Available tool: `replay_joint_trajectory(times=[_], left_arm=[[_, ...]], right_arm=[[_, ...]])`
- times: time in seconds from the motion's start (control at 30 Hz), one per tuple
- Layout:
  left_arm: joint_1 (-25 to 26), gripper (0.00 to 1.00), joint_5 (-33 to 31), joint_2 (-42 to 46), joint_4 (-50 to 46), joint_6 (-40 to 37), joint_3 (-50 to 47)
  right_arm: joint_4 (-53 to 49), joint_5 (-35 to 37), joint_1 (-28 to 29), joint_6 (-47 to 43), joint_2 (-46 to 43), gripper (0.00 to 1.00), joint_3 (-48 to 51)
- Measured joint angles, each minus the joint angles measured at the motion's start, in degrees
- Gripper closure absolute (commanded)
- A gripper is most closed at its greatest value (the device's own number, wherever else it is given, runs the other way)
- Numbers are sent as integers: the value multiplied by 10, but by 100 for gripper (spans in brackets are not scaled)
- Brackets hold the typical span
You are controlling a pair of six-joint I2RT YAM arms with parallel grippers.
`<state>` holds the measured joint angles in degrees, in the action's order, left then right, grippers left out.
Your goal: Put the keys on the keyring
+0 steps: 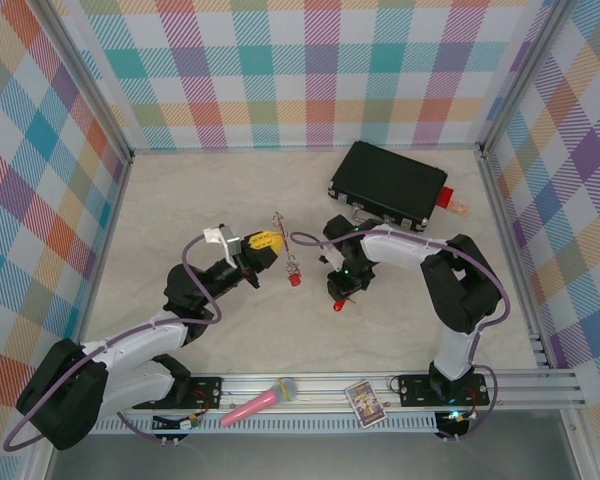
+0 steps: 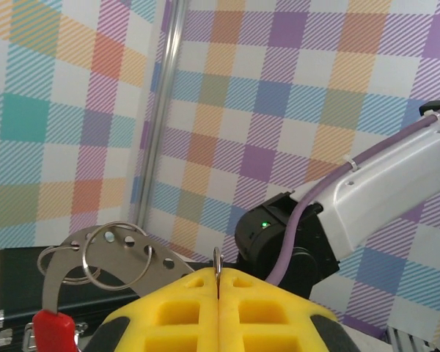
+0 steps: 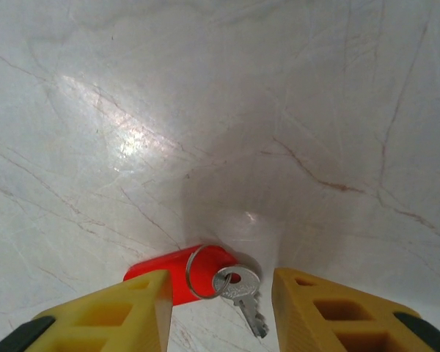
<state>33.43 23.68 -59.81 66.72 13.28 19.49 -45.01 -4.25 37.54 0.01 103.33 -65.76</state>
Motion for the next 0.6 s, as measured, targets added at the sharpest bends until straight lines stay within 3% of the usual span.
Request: replay_joint_trajectory(times=[0.27,0.6], left_arm=[[0,100,-50,77,-40,-12,-34],[-2,100,-115,155,-141,-41,-70]], right_arm=[[39,-25,-26,14,-58,61,31],[81,-20,-9,15,-102,64,78]])
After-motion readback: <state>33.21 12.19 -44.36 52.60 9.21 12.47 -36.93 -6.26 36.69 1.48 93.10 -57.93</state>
